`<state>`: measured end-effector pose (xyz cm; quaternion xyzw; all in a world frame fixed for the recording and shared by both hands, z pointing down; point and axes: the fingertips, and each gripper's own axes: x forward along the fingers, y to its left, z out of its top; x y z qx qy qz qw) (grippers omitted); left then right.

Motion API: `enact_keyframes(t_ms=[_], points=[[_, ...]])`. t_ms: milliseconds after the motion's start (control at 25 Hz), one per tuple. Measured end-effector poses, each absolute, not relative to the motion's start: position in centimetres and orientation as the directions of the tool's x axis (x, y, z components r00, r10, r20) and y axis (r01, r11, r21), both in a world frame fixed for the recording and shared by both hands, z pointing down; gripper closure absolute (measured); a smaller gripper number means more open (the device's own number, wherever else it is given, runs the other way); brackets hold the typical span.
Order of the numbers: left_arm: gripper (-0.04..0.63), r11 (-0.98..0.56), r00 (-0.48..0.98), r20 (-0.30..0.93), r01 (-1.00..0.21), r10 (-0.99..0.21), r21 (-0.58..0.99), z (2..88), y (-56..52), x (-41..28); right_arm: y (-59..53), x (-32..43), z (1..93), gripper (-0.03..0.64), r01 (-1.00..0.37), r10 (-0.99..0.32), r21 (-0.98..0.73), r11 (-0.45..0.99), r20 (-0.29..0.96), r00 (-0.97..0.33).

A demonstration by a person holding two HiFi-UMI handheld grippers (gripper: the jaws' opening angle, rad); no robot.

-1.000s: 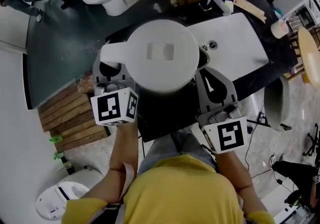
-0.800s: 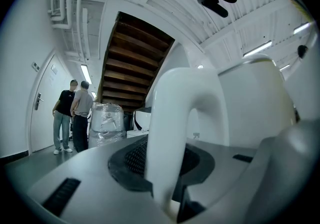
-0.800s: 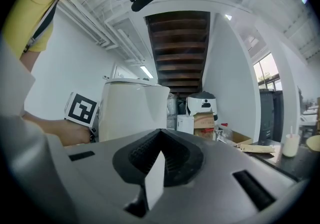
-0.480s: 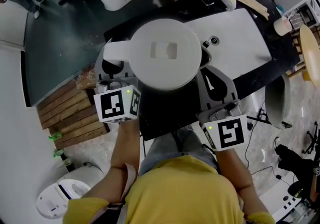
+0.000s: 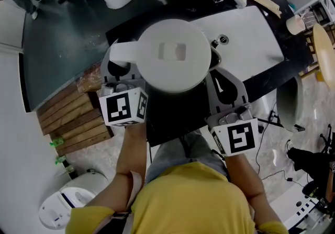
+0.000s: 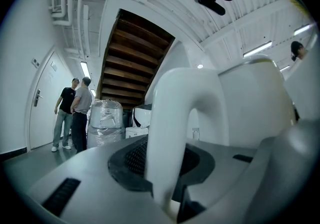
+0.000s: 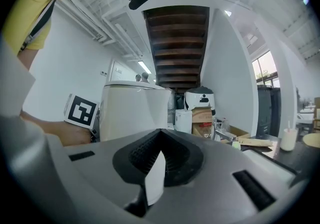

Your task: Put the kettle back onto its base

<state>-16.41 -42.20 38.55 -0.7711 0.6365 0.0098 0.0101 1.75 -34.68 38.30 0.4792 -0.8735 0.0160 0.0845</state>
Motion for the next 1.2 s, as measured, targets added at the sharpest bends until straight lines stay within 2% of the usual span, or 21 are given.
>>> enact_keyframes(t_ms=[480, 960, 1200], points=[[0.495, -0.194, 0.194, -0.003, -0.981, -0.981, 0.001, 39.9, -42.7, -16.6, -34.9, 1.8, 38.8, 0.601, -0.841, -0.834, 0.047, 0.538, 0.172, -0.524], [0.497, -0.208, 0.208, -0.032, -0.978, -0.978, -0.013, 40.1, -42.8, -16.4, -34.2, 2.5, 38.8, 0.601, -0.848, -0.840, 0.038, 0.528, 0.170, -0.516], [0.492, -0.220, 0.220, 0.007, -0.973, -0.975, -0.070, 40.2, -42.8, -16.3, -33.3, 3.0, 38.4, 0.601, -0.858, -0.850, 0.047, 0.512, 0.166, -0.499]])
